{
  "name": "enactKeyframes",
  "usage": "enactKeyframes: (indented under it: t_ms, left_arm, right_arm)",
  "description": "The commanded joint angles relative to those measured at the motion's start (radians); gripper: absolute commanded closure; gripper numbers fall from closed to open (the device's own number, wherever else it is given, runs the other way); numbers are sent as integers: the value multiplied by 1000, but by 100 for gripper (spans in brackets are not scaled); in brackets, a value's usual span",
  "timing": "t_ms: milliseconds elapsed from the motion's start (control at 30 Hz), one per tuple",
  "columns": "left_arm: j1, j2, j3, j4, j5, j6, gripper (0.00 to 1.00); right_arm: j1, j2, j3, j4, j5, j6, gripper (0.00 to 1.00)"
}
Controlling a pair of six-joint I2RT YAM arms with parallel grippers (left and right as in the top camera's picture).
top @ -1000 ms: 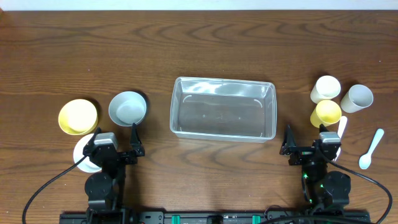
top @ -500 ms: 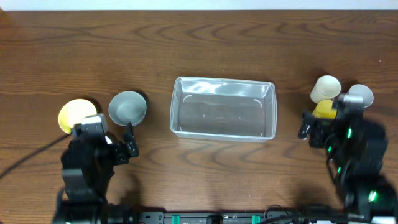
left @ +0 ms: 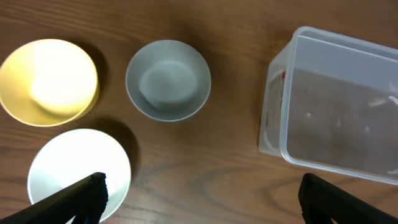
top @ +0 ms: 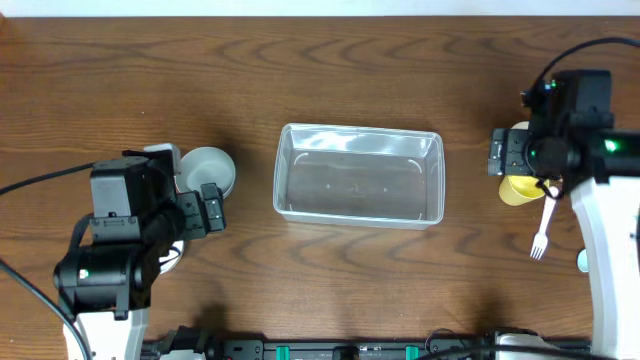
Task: Pack container
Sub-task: 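Grasp the yellow cup with the right gripper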
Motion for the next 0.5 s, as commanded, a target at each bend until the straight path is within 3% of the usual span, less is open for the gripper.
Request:
enactKeyframes:
  t_ms: [0, 100, 467]
  left_arm:
    - [-4, 13, 20, -11, 20, -9, 2]
    - [-4, 19, 20, -14, 21, -9, 2]
    - [-4, 23, 20, -14, 21, -9, 2]
  right_arm:
    - [-31, 94, 16, 6, 14, 11, 9]
    - [-47, 187, 16, 26, 14, 11, 3]
    - [-56, 411, 16, 41, 13, 47, 6]
